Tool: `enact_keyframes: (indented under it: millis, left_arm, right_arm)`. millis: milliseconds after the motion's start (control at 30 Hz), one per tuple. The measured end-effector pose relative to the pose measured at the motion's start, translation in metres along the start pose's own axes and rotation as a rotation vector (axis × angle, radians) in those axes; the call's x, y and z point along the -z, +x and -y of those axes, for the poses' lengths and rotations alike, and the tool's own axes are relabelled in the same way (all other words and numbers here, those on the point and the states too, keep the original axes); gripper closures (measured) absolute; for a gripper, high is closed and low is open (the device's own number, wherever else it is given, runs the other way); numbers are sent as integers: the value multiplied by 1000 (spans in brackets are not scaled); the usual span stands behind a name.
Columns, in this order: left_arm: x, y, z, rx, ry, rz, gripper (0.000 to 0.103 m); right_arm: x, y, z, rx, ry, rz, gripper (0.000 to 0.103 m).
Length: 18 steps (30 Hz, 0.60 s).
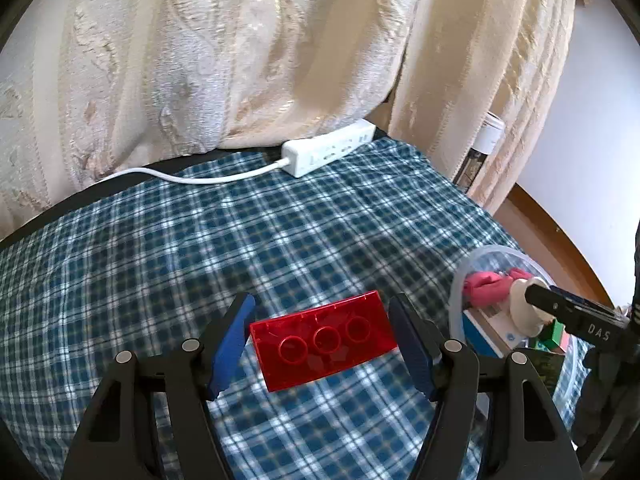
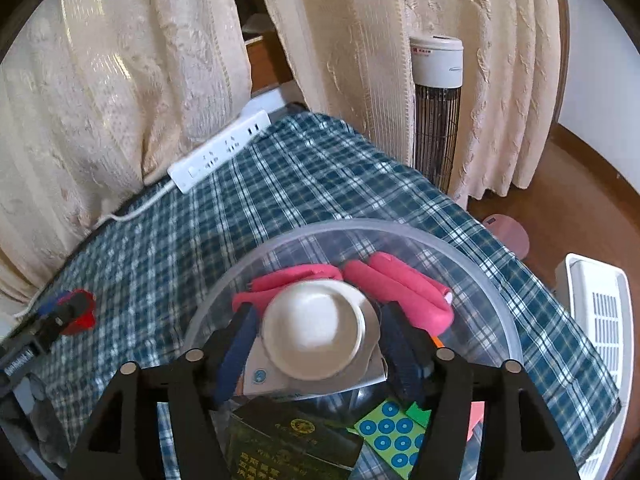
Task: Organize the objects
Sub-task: 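Carry the red brick and white cup over the clear bowl with both tools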
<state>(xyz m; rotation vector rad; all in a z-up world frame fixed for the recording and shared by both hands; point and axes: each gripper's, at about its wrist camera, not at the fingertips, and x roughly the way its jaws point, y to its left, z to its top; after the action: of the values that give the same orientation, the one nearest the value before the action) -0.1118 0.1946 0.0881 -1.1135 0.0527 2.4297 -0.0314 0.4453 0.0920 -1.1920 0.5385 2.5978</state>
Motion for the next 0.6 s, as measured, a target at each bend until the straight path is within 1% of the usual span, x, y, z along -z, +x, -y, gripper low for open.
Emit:
enact_keyframes:
  millis: [333,600]
  left_arm:
    - [6,4,40,55,52,-22,33]
    - [11,14,82,115,122,-45,33]
  right_arm:
    - [6,-26,14,-10,40,97,34]
    - [14,-41,25,-10,53,147,34]
